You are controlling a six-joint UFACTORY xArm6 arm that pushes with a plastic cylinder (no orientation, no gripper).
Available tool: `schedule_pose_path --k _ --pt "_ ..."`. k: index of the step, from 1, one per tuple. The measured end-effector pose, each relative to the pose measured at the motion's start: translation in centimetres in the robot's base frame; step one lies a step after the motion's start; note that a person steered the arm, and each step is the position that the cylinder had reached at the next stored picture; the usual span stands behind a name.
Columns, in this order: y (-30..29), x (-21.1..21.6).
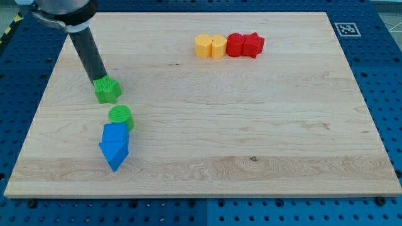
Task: Slide green star closer to the green circle
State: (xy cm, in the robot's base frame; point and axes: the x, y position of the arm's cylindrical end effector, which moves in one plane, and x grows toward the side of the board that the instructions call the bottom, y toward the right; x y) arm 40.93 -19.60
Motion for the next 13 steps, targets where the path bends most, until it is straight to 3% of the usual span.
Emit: schedule_pose_path --k 13 --pt "2.3 3.8"
